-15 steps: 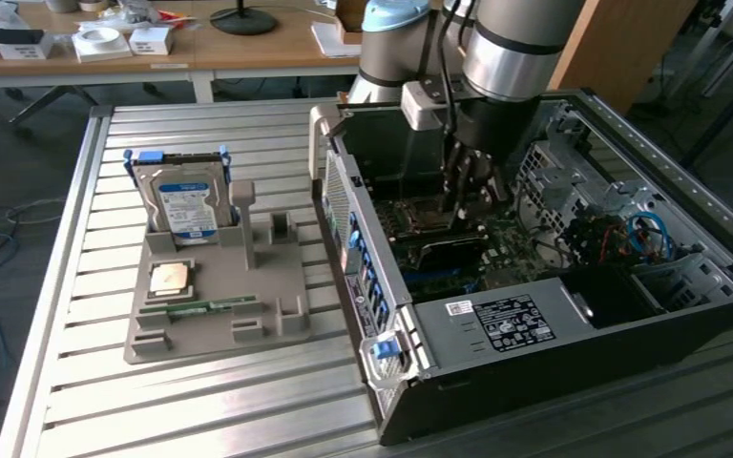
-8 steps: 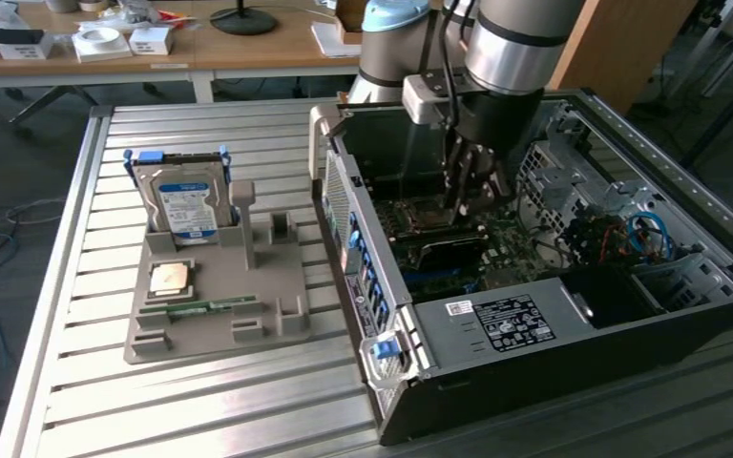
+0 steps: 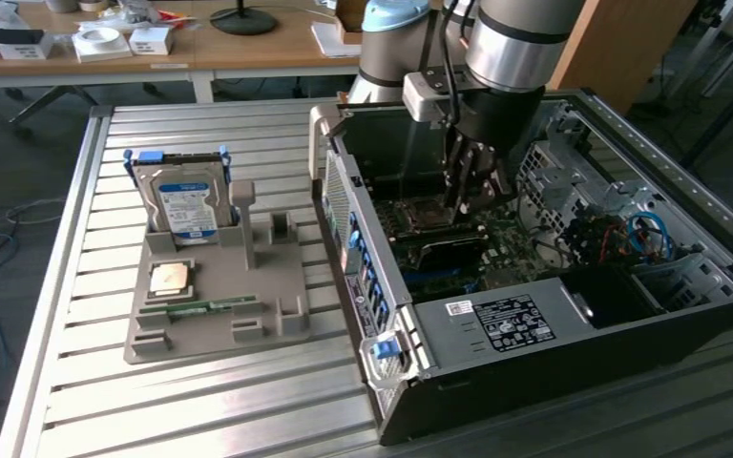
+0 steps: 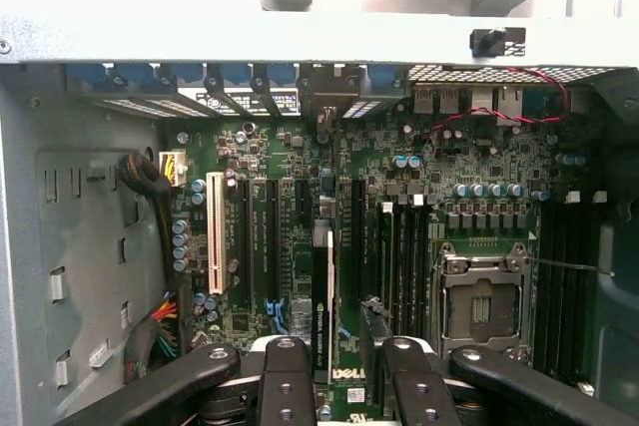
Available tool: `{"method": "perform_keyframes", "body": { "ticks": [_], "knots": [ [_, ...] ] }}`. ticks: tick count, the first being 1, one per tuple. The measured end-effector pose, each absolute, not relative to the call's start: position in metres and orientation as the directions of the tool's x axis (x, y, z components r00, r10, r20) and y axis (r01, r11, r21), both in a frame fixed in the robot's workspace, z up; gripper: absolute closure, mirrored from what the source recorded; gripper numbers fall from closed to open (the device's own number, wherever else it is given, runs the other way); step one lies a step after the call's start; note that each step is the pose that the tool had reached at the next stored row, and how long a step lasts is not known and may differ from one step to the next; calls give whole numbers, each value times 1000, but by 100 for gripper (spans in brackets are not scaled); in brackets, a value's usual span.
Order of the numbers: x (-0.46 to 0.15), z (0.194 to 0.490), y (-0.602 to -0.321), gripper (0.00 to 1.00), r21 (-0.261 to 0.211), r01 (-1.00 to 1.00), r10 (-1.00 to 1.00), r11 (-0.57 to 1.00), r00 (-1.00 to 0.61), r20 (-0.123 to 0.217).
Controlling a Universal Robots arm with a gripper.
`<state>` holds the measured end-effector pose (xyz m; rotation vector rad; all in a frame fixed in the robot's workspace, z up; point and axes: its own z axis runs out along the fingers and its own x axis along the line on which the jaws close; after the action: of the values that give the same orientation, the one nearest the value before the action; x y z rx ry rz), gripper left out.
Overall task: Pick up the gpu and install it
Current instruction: 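Press down on the gpu until it lock into place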
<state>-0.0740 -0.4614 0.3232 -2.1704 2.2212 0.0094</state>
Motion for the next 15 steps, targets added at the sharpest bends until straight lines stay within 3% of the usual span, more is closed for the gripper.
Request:
{"method": "perform_keyframes", "body": {
  "ticks": [11,15],
  "knots": [
    [-74,323,-461,67,-21,-1000,-999,23,-23,-30],
    [-74,323,-461,80,-21,-1000,-999,23,-23,-30]
  ]
}}
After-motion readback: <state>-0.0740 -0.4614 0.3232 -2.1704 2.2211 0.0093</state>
